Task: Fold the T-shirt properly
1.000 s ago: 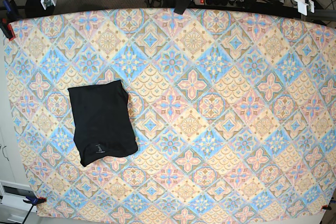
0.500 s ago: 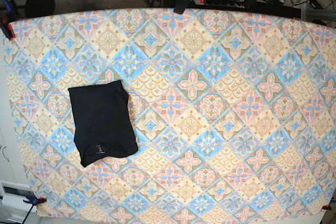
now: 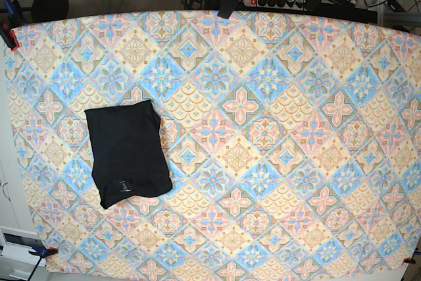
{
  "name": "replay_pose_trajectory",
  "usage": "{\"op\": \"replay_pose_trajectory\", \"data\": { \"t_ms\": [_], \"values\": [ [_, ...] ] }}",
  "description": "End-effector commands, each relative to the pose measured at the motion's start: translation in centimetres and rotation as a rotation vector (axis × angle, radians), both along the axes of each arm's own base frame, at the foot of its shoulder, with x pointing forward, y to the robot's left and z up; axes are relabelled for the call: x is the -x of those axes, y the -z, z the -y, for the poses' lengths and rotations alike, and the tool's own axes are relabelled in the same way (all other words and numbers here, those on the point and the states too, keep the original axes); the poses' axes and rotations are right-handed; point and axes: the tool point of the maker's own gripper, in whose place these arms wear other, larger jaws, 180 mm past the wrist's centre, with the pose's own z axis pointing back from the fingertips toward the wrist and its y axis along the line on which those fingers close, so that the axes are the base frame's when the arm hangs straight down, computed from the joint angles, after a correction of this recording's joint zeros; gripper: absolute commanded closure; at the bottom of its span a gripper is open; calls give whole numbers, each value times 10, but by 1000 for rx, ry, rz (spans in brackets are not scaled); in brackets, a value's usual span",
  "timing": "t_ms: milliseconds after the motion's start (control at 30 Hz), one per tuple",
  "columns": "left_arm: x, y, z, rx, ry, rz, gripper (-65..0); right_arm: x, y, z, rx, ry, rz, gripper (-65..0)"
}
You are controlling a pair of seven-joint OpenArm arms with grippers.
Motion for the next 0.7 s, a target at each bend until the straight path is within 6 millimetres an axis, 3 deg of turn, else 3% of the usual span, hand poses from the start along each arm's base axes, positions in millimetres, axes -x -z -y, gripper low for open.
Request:
{"op": "replay_pose_trajectory", "data": {
  "t_ms": [0, 133, 233, 367, 500, 600, 667],
  "values": [
    [5, 1, 1, 4, 19, -9, -5, 31, -4, 7, 3, -19, -71, 0],
    [-3, 5, 10, 18, 88, 43, -6, 31, -4, 6, 3, -14, -68, 0],
    [-4, 7, 18, 33, 148, 50, -6, 6, 0, 8, 6, -9, -27, 0],
    [-11, 10, 18, 33, 175, 55, -6, 5, -2, 27, 33, -30, -32, 0],
    [-23, 10, 18, 32, 177, 102, -6, 3, -2, 27, 33, -30, -29, 0],
    [-23, 10, 18, 32, 174, 101, -7, -11, 1, 24, 27, -33, -13, 0],
    [-23, 10, 18, 32, 173, 101, -7, -7, 1, 23, 19, -45, -42, 0]
  ]
}}
